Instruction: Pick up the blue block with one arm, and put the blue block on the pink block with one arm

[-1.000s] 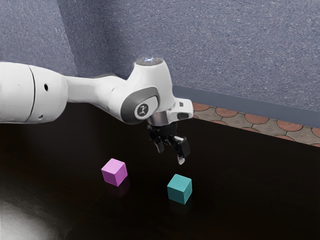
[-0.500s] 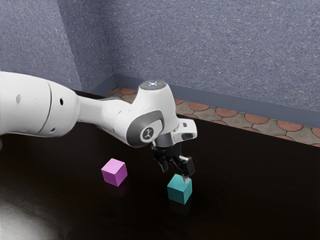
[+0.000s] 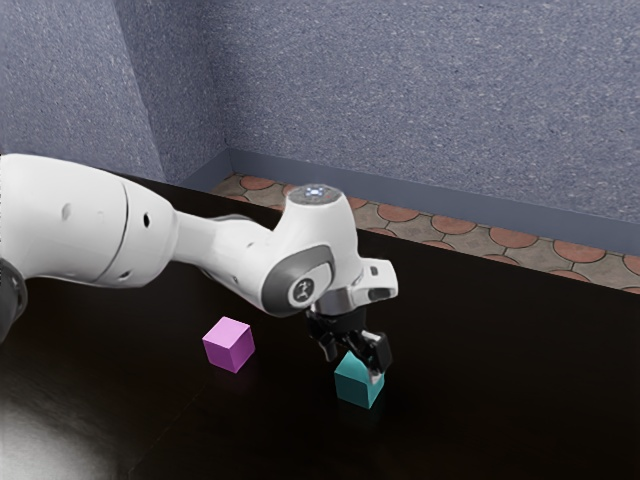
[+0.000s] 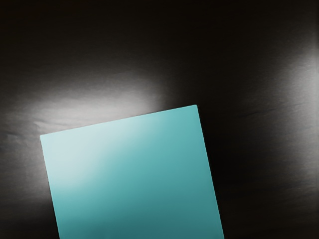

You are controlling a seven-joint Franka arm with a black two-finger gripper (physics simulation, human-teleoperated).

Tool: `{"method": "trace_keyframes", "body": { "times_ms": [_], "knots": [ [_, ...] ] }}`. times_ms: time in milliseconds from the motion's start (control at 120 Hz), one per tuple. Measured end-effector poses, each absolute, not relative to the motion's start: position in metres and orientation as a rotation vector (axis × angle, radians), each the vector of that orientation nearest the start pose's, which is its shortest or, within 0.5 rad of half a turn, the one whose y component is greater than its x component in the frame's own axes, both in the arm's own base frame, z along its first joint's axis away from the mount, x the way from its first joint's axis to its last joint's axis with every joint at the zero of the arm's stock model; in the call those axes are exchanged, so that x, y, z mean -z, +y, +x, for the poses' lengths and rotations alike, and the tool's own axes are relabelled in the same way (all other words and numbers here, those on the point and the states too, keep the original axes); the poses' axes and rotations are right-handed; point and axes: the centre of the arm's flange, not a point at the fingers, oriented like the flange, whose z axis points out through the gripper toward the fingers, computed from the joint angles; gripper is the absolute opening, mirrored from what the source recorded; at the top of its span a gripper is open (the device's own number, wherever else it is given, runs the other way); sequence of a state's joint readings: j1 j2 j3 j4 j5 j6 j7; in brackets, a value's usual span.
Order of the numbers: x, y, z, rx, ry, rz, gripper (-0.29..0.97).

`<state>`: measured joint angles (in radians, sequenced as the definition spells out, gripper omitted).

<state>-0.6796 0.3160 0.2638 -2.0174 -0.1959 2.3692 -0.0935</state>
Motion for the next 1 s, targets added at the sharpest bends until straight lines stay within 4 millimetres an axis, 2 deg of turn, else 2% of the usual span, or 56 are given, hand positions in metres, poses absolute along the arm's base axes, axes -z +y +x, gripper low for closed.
{"method": "trace_keyframes", "body": {
  "times_ms": [217, 1000],
  "knots": [
    [-0.295, -0.251, 0.55, 0.049, 0.306, -3.189, 0.66],
    [-0.279, -0.253, 0.564, 0.051, 0.286, -3.175, 0.65]
  ]
}}
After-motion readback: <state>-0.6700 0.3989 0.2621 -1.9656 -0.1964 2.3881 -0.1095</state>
